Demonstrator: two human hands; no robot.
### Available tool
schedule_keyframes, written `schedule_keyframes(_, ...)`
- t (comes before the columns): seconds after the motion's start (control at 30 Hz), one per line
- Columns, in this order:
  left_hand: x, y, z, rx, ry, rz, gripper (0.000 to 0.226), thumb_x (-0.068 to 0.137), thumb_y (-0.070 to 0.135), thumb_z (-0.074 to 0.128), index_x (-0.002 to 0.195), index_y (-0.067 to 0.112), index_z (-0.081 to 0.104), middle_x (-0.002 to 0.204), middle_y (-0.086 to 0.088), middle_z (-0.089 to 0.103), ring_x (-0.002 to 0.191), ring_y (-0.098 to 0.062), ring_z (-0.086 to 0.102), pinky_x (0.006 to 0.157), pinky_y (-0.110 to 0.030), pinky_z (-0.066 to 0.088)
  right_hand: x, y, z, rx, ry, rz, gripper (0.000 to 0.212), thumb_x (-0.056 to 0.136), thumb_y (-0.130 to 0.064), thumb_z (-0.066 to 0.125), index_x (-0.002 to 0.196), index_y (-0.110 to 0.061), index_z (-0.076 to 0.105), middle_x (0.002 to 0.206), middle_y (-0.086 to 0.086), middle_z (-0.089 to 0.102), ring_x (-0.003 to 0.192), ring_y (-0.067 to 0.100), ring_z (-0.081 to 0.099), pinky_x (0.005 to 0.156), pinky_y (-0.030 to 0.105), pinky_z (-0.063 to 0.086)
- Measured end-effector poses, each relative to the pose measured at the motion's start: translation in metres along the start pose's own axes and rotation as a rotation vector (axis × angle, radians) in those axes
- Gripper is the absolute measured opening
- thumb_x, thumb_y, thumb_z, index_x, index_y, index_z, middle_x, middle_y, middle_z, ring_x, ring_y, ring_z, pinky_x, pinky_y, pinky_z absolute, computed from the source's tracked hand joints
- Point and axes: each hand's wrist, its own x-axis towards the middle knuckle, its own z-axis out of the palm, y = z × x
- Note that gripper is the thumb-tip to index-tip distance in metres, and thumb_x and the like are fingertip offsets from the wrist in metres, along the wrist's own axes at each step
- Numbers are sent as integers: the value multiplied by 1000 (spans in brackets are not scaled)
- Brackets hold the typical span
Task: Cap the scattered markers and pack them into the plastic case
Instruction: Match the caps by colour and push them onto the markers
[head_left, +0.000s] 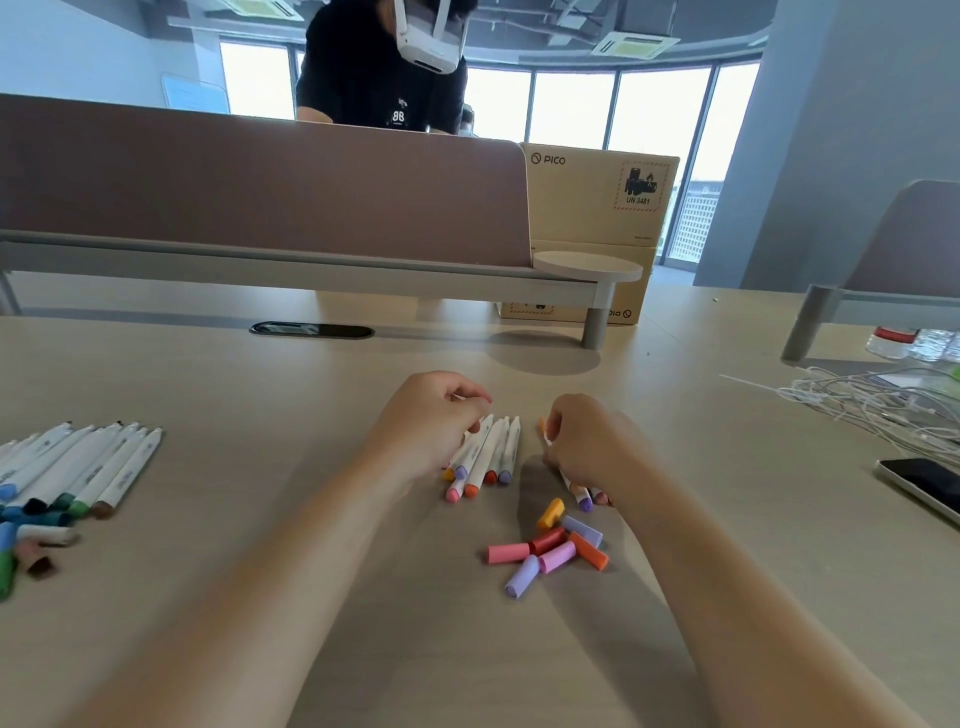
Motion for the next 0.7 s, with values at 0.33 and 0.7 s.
schedule_keyframes(0.33, 0, 1, 2, 45, 26, 40, 16, 93, 22, 58, 91, 18, 74, 72, 3, 67, 57, -8, 53, 59, -23, 39, -18, -42, -5, -54, -46, -161, 28, 92, -20, 63, 119, -12, 62, 113, 6, 63, 102, 25, 62, 93, 38, 54)
schedule_keyframes(0.7, -2, 5, -1, 65, 19, 50, 17, 94, 22, 58, 89, 15, 73, 72, 2, 67, 62, -15, 59, 39, -16, 41, -13, -48, -6, -200, -154, -137, 32, 88, -20, 68, 117, -9, 66, 107, 7, 67, 99, 25, 63, 95, 37, 53)
